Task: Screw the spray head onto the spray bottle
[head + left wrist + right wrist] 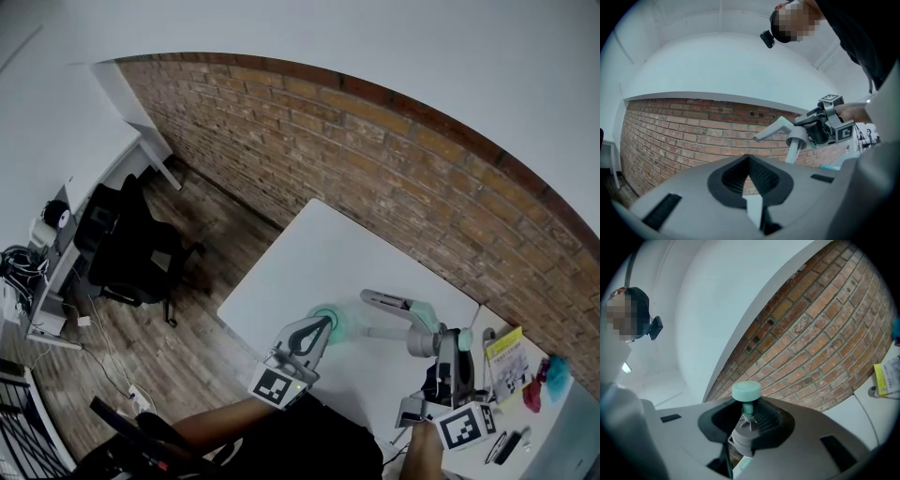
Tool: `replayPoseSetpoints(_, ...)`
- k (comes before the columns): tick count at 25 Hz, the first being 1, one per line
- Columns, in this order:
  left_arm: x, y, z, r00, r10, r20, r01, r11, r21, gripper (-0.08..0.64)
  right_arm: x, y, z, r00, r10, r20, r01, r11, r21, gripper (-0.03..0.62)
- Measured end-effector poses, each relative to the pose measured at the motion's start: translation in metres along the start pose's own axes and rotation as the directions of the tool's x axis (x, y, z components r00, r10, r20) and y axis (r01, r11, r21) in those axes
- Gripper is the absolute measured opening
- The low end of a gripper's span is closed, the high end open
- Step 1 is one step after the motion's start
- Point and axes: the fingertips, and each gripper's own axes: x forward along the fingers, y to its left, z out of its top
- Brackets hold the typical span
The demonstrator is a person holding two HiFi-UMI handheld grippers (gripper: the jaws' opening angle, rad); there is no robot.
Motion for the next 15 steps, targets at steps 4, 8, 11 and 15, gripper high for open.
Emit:
replayPoseSetpoints(4,0.0008,0.0014,-0.0003,1.000,0.000,-0.006,0.000,1.000,0.012,-0.008,0.0017,0.0002,-0.0015,1.000,0.002,-0.003,-0.002,1.000,0.001,0.078)
replayPoseSetpoints(8,0.0013,0.0007,0.0002,1.000,0.000,-0.009,0.000,1.000,0.014,-0.008,0.0032,0.0022,-0.0018,1.000,0.010,-0.005,-0.010,1.000,0.012,0.078)
replayPoseSetpoints(11,0.0023,0.0009,-0.0015,1.000,0.006,-0.013,-0.006,1.000,0.010,-0.008,0.0036,0.0051,-0.0002,1.000,0.027,-0.007,-0.027,0.999,0.024,0.078)
replayPoseSetpoints(15,0.0025,0.0037,-0.0044,1.000,0.014,-0.020,-0.014,1.000,0.001,-0.008,0.0044,0.0083,0.0015,0.999,0.038,-0.001,-0.038,0.999,0.029,0.078)
